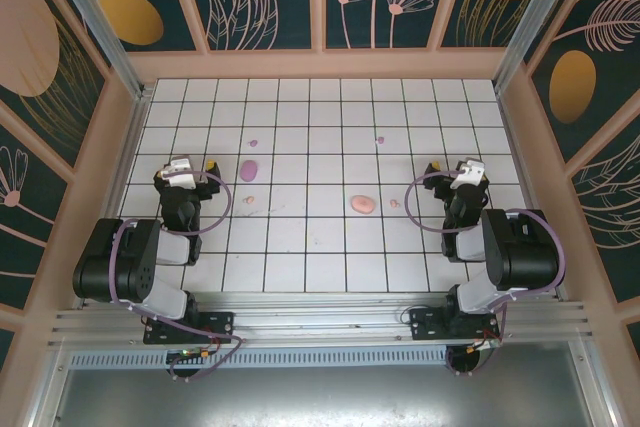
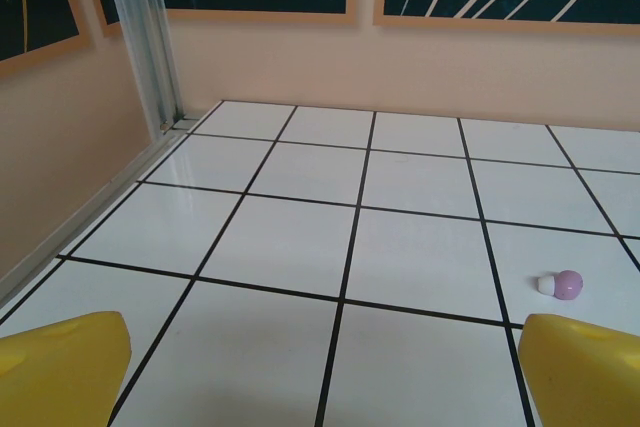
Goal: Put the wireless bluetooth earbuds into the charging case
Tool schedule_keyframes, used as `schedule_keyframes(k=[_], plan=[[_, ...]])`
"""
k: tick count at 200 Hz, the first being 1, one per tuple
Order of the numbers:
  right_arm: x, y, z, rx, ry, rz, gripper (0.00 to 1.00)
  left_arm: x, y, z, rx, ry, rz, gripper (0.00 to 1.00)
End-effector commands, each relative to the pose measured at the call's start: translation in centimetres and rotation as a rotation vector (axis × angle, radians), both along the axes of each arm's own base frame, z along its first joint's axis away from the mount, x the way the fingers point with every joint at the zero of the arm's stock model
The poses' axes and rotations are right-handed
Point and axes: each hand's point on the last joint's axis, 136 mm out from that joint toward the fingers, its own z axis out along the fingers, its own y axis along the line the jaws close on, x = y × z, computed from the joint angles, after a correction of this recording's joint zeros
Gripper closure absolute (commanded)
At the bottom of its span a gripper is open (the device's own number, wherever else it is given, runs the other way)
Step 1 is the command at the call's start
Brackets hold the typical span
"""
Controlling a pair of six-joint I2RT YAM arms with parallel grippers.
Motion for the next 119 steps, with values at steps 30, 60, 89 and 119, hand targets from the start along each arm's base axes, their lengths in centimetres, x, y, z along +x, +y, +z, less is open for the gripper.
schedule_keyframes(k=[30,60,89,119], plan=[[0.57,0.30,1.44,-0.008,-0.052,0.021,0.01,0.39,0.02,0.87,-0.015,-0.030,-0.005,0.01],[0.57,0.27,1.41,-0.007,-0.051,0.020,0.01,0.41,0.03,0.88,-0.015,-0.031,-0.005,0.01],[0.59,0.24,1.45,-0.007,-0.052,0.019,0.01,0.36,0.03,0.87,-0.013,-0.031,-0.005,0.01],[0.86,1.01,1.39,-0.016,-0.043,0.069,0.01,0.68,-0.65,1.25,-0.004,-0.021,-0.047,0.01]])
